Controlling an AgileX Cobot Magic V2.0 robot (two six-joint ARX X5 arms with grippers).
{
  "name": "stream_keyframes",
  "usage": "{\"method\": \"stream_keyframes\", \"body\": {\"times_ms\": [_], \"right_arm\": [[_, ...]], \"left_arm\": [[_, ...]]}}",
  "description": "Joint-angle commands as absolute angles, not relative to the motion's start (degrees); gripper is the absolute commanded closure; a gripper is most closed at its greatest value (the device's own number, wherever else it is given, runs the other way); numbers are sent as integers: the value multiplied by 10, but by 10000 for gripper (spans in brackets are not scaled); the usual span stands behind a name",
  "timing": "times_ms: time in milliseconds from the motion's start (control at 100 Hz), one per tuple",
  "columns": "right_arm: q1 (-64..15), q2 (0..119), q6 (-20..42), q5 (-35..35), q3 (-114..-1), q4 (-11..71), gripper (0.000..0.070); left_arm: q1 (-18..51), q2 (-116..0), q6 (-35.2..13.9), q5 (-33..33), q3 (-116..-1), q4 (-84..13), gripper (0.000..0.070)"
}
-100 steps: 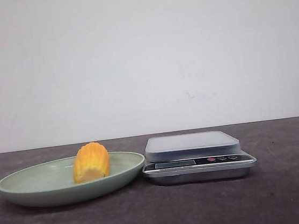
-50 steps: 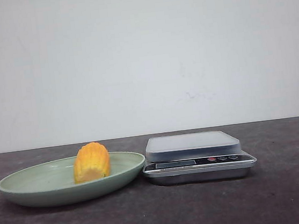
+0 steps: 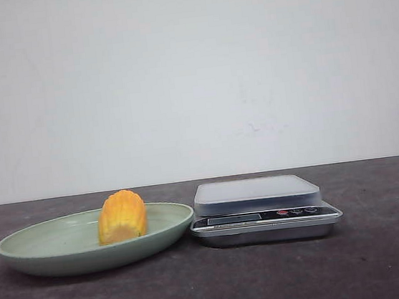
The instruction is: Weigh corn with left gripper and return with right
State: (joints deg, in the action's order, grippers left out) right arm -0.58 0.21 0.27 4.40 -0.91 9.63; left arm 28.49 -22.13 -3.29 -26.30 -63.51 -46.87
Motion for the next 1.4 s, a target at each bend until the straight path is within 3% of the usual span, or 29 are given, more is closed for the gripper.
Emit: {"method": "stream_keyframes", "body": {"times_ms": [0,160,300,510,730,960,1180,1390], "right_arm": [[-6,2,7,45,-8,90,692],[-6,2,7,45,-8,90,692],[-6,2,7,45,-8,90,692],[-6,2,7,45,-8,90,692],[-6,2,7,45,-8,90,692],[-6,2,7,45,-8,90,692],[-6,2,7,45,-8,90,692],[-6,2,7,45,-8,90,692]], "left_arm": [[267,-199,-11,-237,-519,-351,430],[173,-149,-49,-96,-291,-153,430],[78,-135,-85,4,-176,-96,430],[4,-100,-53,-31,-81,-63,429],[-30,-18,-54,-36,-28,-64,430],[-36,-2,-68,-12,-8,-111,430],[-36,-2,-51,-11,-8,-111,430],[-36,-2,-82,-11,-8,-108,430]]}}
